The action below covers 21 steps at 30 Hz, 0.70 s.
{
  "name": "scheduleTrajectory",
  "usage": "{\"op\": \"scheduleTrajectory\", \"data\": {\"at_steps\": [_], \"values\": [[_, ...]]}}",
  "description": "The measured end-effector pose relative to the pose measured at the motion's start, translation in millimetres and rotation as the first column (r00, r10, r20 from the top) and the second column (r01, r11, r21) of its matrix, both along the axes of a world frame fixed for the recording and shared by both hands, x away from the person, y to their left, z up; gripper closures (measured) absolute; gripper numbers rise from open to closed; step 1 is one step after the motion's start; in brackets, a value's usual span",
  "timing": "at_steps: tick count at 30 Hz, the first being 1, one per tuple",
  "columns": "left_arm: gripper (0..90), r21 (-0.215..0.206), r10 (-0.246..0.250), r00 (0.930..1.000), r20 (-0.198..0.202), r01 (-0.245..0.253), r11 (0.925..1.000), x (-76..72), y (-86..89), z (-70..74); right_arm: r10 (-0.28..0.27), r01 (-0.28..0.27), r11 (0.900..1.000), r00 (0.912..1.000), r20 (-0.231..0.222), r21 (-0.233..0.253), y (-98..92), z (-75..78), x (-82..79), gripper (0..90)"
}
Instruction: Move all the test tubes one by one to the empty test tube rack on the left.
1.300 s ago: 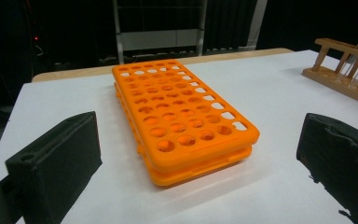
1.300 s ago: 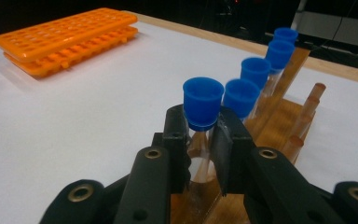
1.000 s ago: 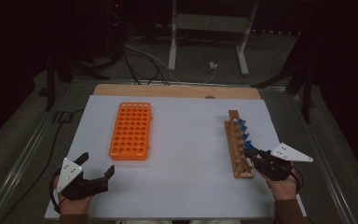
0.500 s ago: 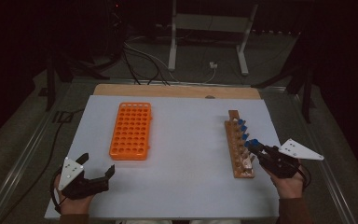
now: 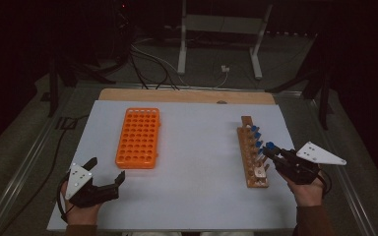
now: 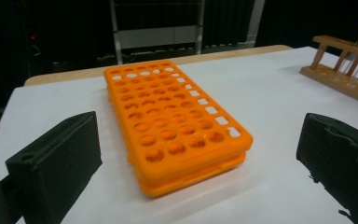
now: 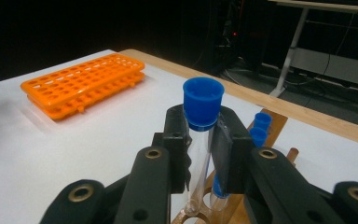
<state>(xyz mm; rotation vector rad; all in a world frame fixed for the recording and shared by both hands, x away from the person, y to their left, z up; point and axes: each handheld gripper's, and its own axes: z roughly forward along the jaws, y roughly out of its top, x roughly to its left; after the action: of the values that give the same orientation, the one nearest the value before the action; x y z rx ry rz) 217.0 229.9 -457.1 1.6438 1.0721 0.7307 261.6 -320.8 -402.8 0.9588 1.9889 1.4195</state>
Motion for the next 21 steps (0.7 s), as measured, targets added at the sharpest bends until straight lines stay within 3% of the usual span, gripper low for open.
{"op": "scheduleTrajectory", "data": {"at_steps": [4, 10, 21], "values": [[0.6, -0.029, -0.029, 0.9992, -0.026, 0.028, 0.9992, 4.8, -6.0, 7.7, 0.016, -0.016, 1.0, 0.9998, -0.01, 0.008, 4.8, 0.6, 2.4, 76.8], [0.6, -0.017, -0.08, 0.9959, -0.043, 0.079, 0.9967, 16.0, -18.7, 13.3, 0.036, -0.036, 0.999, 0.9992, -0.017, 0.011, 12.4, 1.3, 5.4, 76.8], [0.6, -0.014, -0.138, 0.9898, -0.037, 0.138, 0.9904, 36.4, -45.1, 24.2, 0.085, -0.084, 0.996, 0.9959, -0.029, 0.032, 33.5, 0.4, 14.9, 76.8]]}}
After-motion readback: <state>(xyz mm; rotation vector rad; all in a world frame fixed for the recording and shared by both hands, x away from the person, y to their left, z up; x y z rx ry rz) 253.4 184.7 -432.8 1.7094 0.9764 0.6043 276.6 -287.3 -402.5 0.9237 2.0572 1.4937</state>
